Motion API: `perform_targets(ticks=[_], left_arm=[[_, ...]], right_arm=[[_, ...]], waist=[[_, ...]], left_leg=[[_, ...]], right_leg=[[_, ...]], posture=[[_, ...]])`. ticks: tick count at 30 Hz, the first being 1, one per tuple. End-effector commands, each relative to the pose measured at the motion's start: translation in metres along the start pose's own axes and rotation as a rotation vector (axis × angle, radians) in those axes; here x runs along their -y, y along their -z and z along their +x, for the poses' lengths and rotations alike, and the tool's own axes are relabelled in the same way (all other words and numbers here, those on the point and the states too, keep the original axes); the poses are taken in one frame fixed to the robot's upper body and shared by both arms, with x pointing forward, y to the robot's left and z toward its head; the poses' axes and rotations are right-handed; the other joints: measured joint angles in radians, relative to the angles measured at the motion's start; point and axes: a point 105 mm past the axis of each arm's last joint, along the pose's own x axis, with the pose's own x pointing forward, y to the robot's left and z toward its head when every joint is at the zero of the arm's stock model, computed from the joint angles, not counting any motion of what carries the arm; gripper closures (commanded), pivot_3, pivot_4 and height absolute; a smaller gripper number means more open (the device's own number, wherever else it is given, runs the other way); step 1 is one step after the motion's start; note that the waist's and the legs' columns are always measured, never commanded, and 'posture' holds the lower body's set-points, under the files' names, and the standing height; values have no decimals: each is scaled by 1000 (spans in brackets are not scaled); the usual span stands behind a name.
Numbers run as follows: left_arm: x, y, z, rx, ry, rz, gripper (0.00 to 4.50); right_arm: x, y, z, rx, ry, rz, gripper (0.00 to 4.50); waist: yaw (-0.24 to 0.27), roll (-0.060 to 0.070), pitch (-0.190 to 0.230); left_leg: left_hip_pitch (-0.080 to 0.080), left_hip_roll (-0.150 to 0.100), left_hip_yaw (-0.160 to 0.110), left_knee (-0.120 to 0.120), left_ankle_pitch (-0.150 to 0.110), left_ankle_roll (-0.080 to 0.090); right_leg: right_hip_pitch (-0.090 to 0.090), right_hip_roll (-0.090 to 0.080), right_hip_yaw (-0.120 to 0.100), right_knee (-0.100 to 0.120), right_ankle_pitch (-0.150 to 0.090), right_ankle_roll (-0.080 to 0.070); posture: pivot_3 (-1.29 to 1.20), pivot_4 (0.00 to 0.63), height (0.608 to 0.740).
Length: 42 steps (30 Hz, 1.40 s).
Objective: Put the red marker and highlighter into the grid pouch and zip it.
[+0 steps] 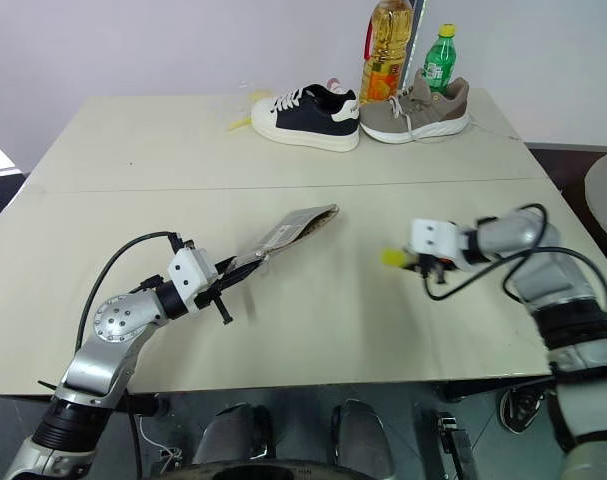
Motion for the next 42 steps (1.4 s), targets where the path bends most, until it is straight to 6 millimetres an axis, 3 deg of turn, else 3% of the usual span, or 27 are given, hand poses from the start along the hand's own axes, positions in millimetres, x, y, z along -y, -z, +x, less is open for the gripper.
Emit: perform_targets(ticks=[1, 7, 20, 29, 42], left_arm=[[-10, -18, 0, 64, -42, 16, 4500], [-9, -19, 0, 69, -35, 13, 4500], [-1, -21, 1, 66, 15, 25, 4500], [7, -24, 5, 76, 65, 26, 4500], [13, -29, 11, 79, 135, 33, 4500]], right_arm=[[24, -46, -11, 104, 137, -118, 3643], [29, -68, -3, 136, 190, -179, 3643], [34, -80, 11, 109, 214, -292, 3643], [24, -87, 18, 73, 181, -438, 3643], [-7, -127, 25, 201, 76, -624, 3643]], waist=[[12, 0, 0], [21, -1, 0], [15, -1, 0], [14, -1, 0], [14, -1, 0]], left_leg=[[0, 0, 0, 0, 0, 0], [-3, -2, 0, 2, 0, 0], [-3, -1, 1, 1, 0, 0], [-3, -1, 1, 1, 0, 0], [-3, -1, 1, 1, 0, 0]], right_leg=[[0, 0, 0, 0, 0, 0], [0, -2, -1, -3, 0, 0], [-1, -1, -1, -2, 0, 0], [-1, -1, -1, -1, 0, 0], [-1, 0, -1, -1, 0, 0]], posture=[[0, 150, 705], [0, 150, 705], [0, 150, 705], [0, 150, 705], [0, 150, 705]])
